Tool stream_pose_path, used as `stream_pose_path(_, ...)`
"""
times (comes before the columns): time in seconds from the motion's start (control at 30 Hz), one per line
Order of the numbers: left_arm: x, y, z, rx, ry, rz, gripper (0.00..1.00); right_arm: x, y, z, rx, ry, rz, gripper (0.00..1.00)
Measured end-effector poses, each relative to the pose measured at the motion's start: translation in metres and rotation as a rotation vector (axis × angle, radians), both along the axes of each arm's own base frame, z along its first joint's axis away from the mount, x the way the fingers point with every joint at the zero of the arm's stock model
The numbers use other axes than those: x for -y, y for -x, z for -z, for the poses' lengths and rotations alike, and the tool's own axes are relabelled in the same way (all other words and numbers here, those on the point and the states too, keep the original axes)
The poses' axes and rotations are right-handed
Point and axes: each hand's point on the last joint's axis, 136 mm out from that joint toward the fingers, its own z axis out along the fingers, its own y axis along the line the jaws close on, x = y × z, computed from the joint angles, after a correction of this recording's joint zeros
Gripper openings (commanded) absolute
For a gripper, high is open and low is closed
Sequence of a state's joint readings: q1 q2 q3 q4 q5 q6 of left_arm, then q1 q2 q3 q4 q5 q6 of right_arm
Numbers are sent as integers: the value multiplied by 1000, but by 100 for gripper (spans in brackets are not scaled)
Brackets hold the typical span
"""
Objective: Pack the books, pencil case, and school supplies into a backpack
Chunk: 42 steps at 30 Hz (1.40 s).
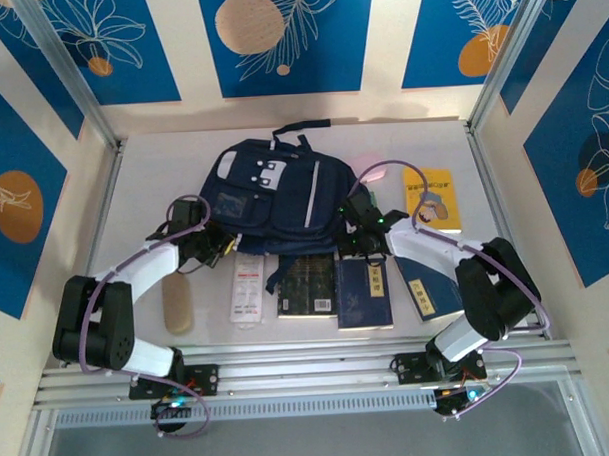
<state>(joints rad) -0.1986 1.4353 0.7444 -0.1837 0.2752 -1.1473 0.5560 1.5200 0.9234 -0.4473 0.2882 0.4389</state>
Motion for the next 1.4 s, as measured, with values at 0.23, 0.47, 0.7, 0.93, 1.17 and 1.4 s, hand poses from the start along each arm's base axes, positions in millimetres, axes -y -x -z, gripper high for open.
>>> stream_pose_path(0.23,-12,-5,-12,-6,-36,19,0,-21,8,-26,39,-49,-72,0)
stream_pose_path(0.47,-30,-42,-64,67,-116,74,0,-73,47,-64,46,-97,-283,0)
stream_pose_path(0.7,-47,-63,-92,124,-170,110,46,-121,104,-80,-15,-184,-470,0)
stream_pose_path(0.93,-51,-33,-85,80,-152,125,66,-168,118,-58,-110,-345,-460,0)
stream_pose_path(1.17,-32,53,-55,-22,13,101,75,-196,115,-47,-155,-487,-423,0)
stream_pose_path(1.4,-11,89,-37,-75,133,45,71,-209,112,-55,-141,-549,-435,0)
